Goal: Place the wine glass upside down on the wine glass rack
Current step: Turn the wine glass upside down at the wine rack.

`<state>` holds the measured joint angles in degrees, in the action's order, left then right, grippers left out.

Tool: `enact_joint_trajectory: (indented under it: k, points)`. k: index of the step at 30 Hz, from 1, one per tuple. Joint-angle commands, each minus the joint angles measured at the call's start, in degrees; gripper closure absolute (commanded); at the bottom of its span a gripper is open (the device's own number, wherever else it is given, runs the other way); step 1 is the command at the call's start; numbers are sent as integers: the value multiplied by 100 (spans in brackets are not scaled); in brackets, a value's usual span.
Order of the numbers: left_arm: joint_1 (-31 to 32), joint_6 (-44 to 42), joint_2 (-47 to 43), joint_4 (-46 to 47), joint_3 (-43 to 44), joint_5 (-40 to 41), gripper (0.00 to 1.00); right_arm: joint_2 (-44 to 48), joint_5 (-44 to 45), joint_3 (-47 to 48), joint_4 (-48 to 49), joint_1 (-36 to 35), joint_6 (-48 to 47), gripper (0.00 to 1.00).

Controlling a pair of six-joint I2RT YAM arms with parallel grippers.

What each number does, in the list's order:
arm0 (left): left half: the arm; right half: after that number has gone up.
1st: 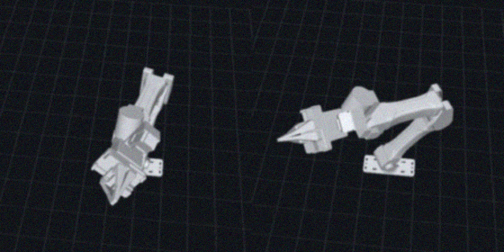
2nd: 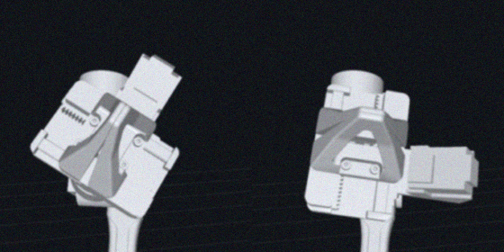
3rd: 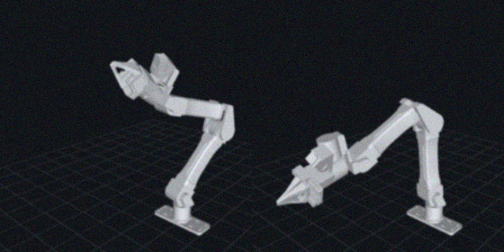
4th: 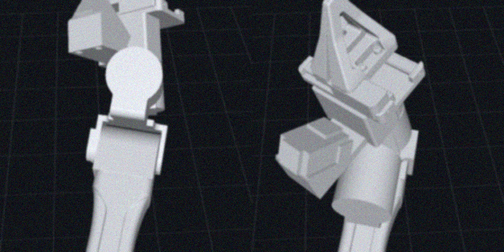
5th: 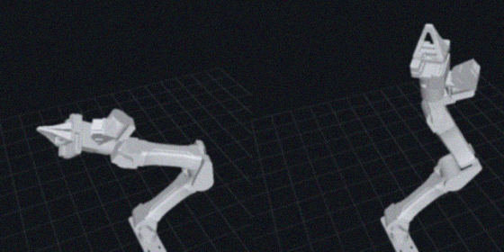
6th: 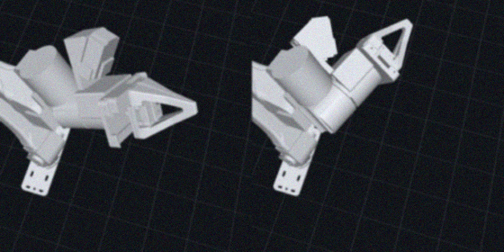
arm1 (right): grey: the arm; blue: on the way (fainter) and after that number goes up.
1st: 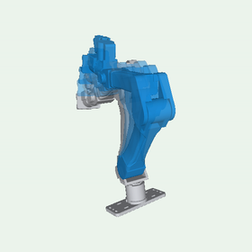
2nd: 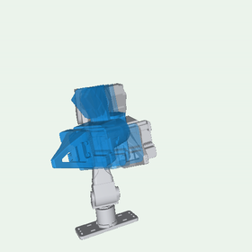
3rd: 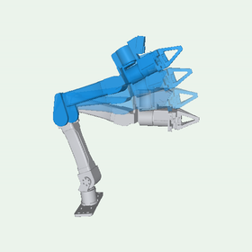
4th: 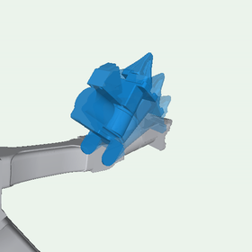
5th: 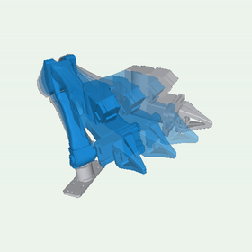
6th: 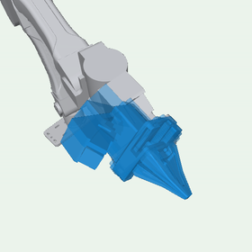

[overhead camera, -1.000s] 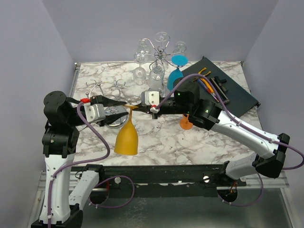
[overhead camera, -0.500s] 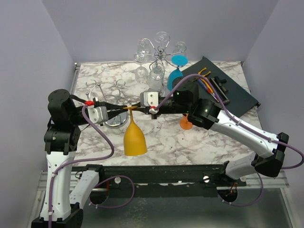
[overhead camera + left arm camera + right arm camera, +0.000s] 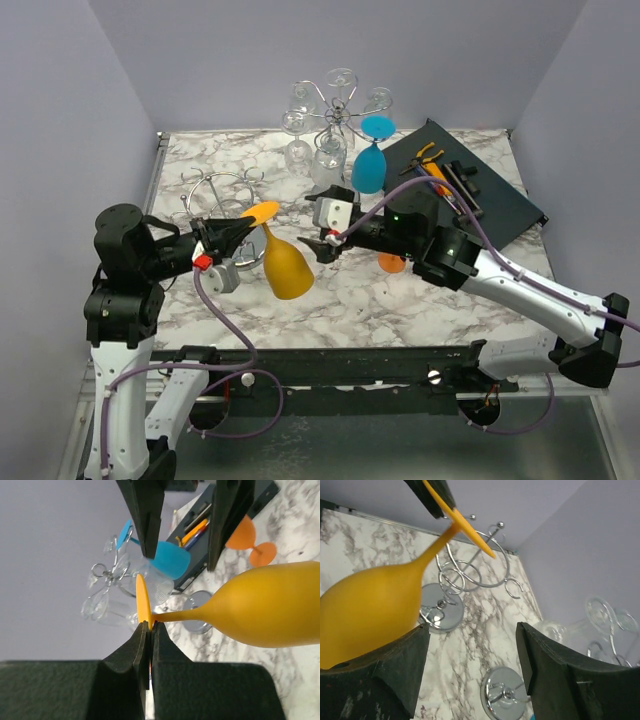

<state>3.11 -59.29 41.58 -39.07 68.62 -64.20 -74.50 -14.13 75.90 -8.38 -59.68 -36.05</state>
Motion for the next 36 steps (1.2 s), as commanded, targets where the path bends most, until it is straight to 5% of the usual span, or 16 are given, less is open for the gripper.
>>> enact_joint_trajectory:
  k: [1,12,17,28,36]
  points:
    - [-8,-2182,-423,-627,140,637,100,548,1109,-310,340,-44,87,25]
    - [5,-5046,-374,-3134,1131,3776,100,1113,2199,-653,341,-44,709,27]
    - [60,-4947,-602,-3359,640,4855,100,1233,2175,-742,355,-45,883,28]
    - [185,-4561,-693,-2344,-570,6501,100,1407,2097,-817,254,-44,1108,29]
    - [181,-4409,-329,-1635,-812,6753,100,1556,2092,-873,114,-44,1218,29]
